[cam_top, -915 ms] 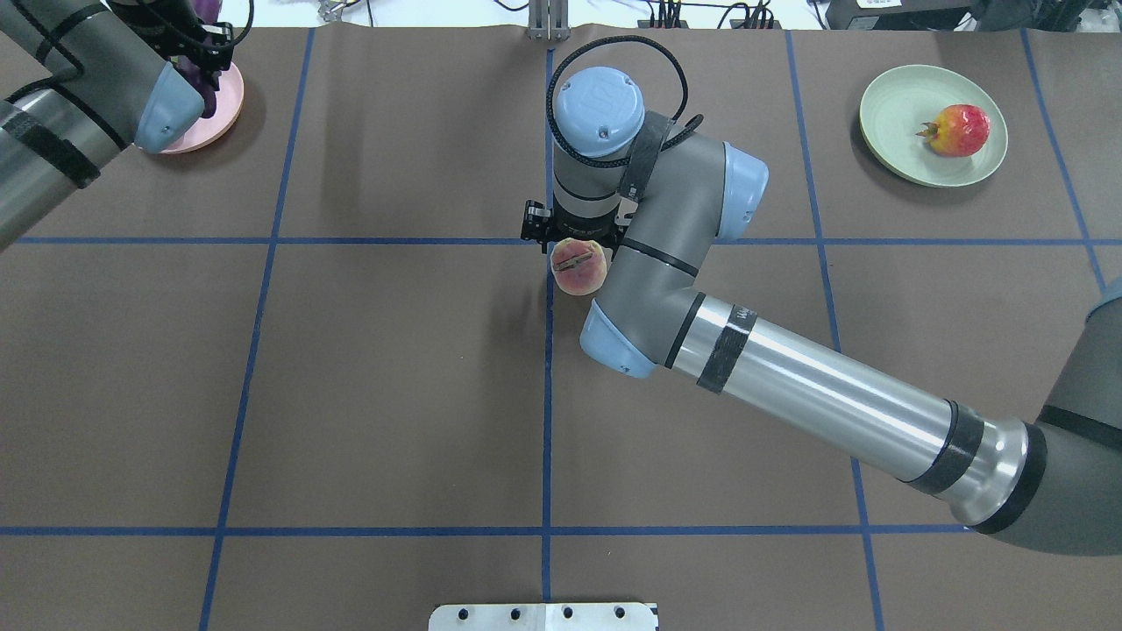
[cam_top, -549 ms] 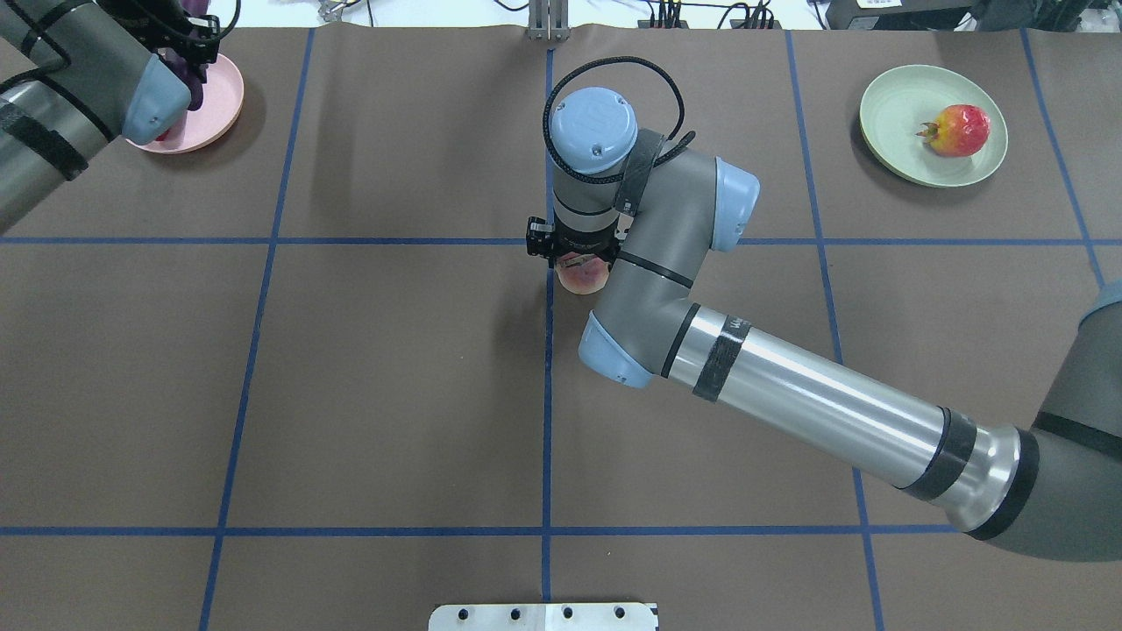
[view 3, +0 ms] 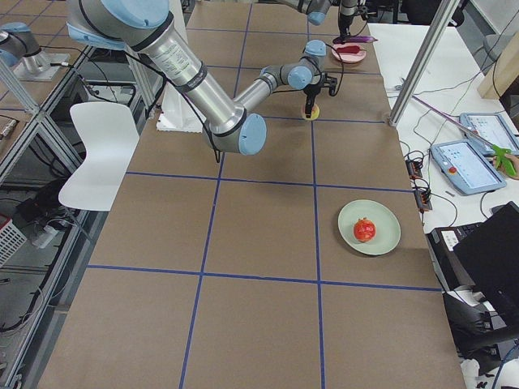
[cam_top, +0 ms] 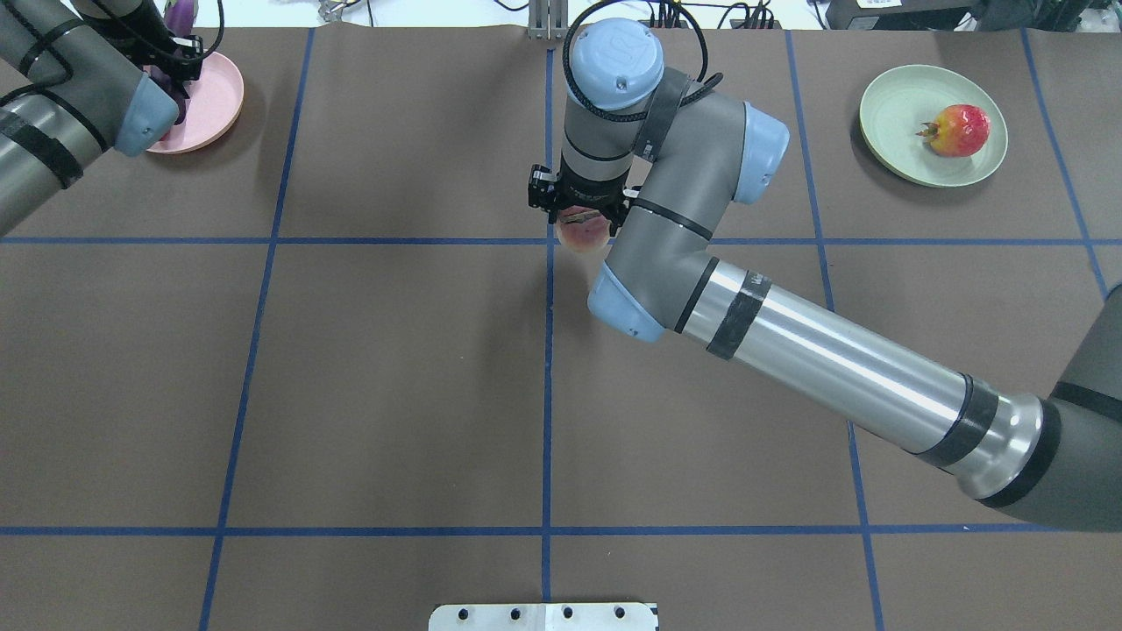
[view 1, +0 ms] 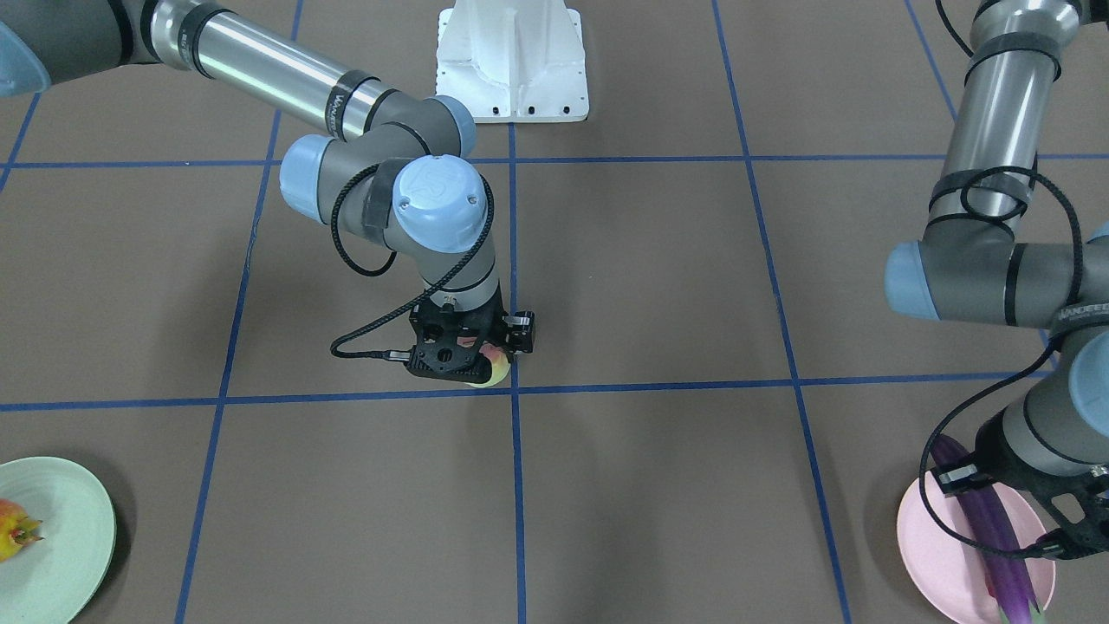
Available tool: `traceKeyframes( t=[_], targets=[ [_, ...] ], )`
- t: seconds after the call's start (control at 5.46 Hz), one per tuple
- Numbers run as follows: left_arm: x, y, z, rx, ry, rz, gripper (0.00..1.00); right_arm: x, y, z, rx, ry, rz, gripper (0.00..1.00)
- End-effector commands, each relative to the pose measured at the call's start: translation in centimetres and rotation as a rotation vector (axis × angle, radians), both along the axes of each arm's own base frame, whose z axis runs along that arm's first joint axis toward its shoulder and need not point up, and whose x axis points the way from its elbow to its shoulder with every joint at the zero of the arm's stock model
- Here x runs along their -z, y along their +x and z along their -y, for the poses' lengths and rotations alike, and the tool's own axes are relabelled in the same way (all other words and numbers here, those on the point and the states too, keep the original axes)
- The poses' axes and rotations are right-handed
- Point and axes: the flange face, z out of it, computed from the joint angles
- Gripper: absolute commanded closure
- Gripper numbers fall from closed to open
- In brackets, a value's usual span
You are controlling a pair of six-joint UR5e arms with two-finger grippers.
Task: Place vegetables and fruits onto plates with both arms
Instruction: 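Lower the eggplant onto the pink plate while the right carries the peach over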
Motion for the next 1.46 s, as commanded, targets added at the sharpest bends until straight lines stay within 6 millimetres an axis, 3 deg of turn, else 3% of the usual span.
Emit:
traceKeyframes(
  t=[0.0,0.18,0.37,0.55,0.73,0.92,1.28],
  targets=[
    [-5.3,0.5,0.5,0.018,0.025,0.045,1.0,0.7,5.8,3.5,-0.035,0.021,0.008,1.0],
    [-5.9,0.9,0.6,0.016,0.037,0.038,1.0,0.4,8.0,5.1,-0.041,0.04,-0.01,1.0],
    [-5.3,1.7,0.6,0.007,0.046,0.034,0.82,-1.1,11.1,7.2,-0.021,0.077,-0.054,1.0],
    [-4.6,2.0,0.8,0.001,0.056,0.031,0.01,-4.1,14.9,9.6,0.001,0.117,-0.1,1.0],
    [-3.8,1.9,1.1,-0.002,0.065,0.03,0.0,-7.4,18.2,11.1,0.05,0.167,-0.145,1.0],
    [-1.4,0.1,2.4,0.021,0.076,0.015,0.0,-10.9,22.4,13.7,0.095,0.205,-0.197,1.0],
    [3.5,-0.6,2.1,0.026,0.052,0.023,0.0,-20.3,27.1,15.8,0.202,0.245,-0.277,1.0]
  ],
)
